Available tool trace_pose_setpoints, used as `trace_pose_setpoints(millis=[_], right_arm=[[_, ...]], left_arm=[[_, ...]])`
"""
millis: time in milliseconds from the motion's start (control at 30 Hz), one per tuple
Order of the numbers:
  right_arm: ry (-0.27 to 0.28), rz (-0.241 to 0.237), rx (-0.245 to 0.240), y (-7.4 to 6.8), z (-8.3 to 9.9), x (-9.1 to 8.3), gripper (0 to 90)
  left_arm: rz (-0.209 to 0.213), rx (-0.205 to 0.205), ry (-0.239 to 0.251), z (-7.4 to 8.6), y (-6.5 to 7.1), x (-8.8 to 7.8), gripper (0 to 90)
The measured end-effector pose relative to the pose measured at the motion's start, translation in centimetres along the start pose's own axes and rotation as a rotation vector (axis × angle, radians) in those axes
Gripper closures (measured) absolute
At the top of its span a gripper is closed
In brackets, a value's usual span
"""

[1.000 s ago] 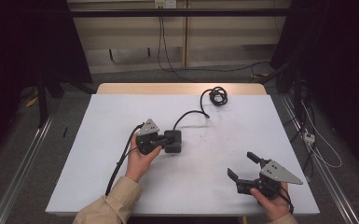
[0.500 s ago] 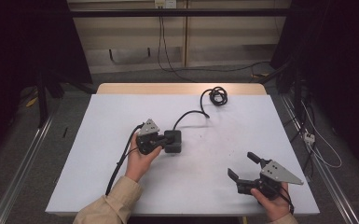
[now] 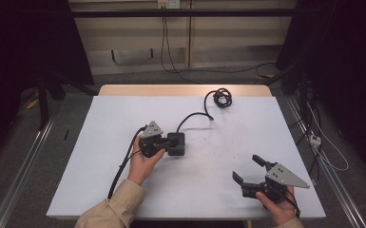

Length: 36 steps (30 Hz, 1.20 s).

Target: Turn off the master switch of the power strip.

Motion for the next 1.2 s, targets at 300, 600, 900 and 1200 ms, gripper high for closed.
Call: trace_pose_setpoints(millis=[300, 600, 900, 1200], right_arm=[[0.001, 0.001, -0.002, 0.00, -0.06, -0.01, 5.9], [0.001, 0.001, 0.000, 0.02, -0.07, -0.01, 6.0], [0.000, -0.001, -0.001, -0.02, -0.04, 0.03, 6.0], [0.002, -0.002, -0.002, -0.04, -0.07, 0.05, 5.9]], left_arm=[[-0.007, 0.002, 0.000, -0.07, 0.06, 0.01, 90.0], [-0.001, -0.022, 0.008, -0.05, 0.03, 0.08, 90.0], [0.002, -0.030, 0.010, -0.08, 0.00, 0.19, 90.0], [-0.005, -0.027, 0.015, -0.11, -0.03, 0.22, 90.0]])
Point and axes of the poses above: each handheld gripper's, and its own axes: x roughly forward along the jaws, z roughly out of its underside, y roughly to its right, the point moved 6 cm from there along x, roughly forward along the jaws, and after that the axes turned 14 degrees about -x, right-handed, at the moved point
